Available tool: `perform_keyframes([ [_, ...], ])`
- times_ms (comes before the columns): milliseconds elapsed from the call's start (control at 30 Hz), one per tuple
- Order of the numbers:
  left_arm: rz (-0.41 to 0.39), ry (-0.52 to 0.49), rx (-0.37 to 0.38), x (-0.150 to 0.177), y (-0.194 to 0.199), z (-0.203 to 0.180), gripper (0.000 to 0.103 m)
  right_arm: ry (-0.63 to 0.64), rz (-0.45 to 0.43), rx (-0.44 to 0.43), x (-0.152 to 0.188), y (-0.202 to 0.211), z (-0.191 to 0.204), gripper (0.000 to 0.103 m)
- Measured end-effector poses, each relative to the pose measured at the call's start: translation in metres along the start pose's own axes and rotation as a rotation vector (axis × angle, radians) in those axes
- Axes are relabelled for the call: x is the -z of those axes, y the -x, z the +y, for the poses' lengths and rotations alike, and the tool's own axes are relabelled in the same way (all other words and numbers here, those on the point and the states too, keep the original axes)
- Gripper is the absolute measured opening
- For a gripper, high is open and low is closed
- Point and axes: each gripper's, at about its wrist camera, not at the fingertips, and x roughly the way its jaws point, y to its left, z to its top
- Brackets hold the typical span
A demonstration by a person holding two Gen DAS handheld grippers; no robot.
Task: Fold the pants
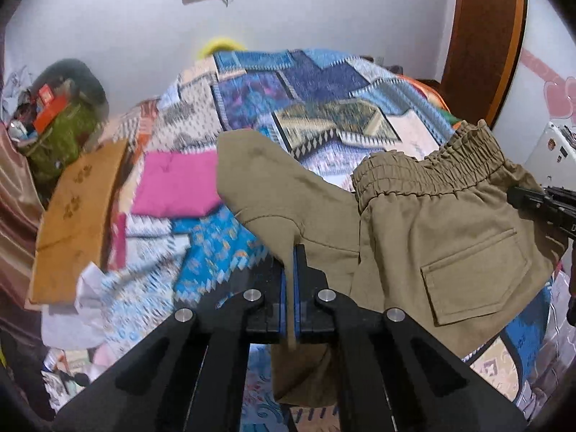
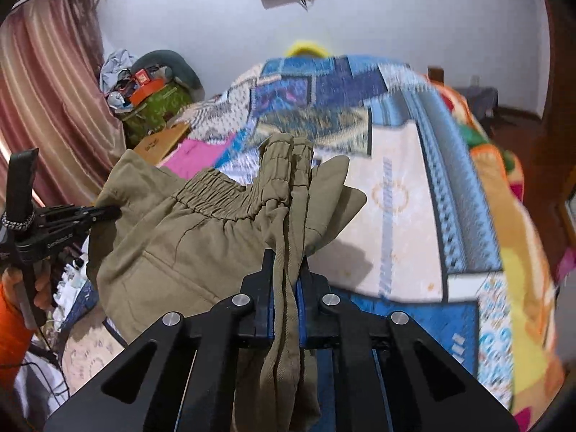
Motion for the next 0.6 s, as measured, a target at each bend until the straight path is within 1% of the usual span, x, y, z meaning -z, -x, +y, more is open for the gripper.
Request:
perform_keyframes([
  [133,-0.059,0.005,-0.018,-0.022,0.013,0.01,0.003,0.048,-0.05,0.015,-0.026,0.006,0.012,0.008],
  [300,-0.117,0.044,-0.037,-0.052,0.02,0.037,0.003,0.08,-0.096,0.015,-0.055,0.002,0.022,0.008],
  [333,-0.128,0.056,-0.043,-0.058,0.02,0.044,0.003,0.088,-0.105,0.013,-0.065,-0.002,0.025,0.008],
  [433,-0.152,0.077,-0.079,-0.074,0.015,0.064,0.003,0.112,-0.125,0.008,-0.083,-0.012,0.036,0.008],
  [600,-0.153,0.119,-0.137,-0.091,-0.005,0.1,0.003,0.157,-0.154,-0.005,-0.116,-0.04,0.058,0.008],
])
